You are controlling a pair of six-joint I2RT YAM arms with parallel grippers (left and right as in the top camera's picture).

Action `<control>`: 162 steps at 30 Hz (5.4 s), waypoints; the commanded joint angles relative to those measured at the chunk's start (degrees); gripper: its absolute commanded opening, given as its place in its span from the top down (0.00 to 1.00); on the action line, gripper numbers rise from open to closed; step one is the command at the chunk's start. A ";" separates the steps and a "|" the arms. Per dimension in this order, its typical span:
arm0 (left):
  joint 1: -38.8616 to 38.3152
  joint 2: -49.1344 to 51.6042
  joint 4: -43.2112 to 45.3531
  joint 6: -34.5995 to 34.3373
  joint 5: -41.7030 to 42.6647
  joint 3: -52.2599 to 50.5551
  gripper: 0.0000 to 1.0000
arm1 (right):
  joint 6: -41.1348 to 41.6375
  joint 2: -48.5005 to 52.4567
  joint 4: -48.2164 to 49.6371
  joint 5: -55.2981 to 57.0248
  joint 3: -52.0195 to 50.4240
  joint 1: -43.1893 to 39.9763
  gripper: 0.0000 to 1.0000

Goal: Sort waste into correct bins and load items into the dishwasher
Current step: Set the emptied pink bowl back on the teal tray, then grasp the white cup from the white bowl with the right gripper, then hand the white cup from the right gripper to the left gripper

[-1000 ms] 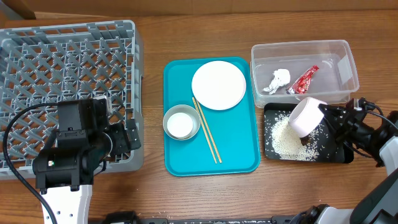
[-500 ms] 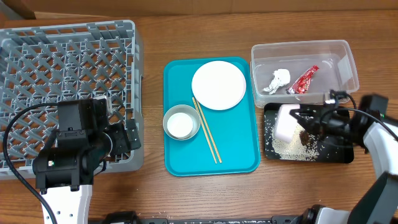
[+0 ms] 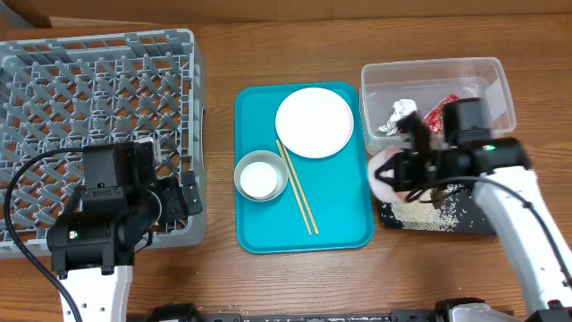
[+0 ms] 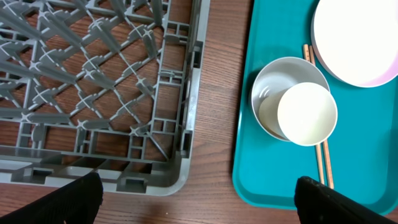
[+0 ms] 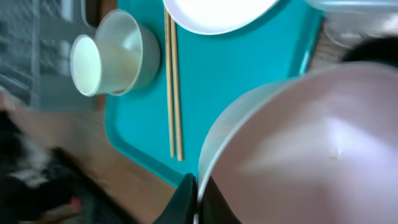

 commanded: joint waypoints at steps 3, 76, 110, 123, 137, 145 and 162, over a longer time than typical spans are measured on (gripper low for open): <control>0.33 0.09 0.13 0.24 0.02 1.18 0.00 | 0.59 -0.55 6.01 19.65 1.51 15.13 0.96; 0.31 5.35 8.85 7.93 32.11 0.33 0.00 | 21.20 13.18 2.71 -0.70 27.96 14.64 0.96; -10.19 14.86 48.09 10.64 71.67 0.33 0.01 | 13.25 13.25 -2.97 -40.24 27.65 12.52 0.96; -10.19 14.86 48.26 9.53 71.69 0.33 0.18 | 13.27 13.25 -2.43 -40.35 27.65 12.52 0.96; -10.21 14.86 48.28 7.10 73.55 0.33 0.04 | 13.51 13.25 2.60 -45.29 27.65 12.52 0.96; -10.21 14.86 48.30 7.10 73.53 0.33 0.09 | 13.49 13.25 2.58 -45.24 27.65 12.52 0.96; -10.19 14.97 47.36 7.17 68.43 0.33 0.49 | 13.46 13.25 1.92 -41.00 27.65 12.52 0.83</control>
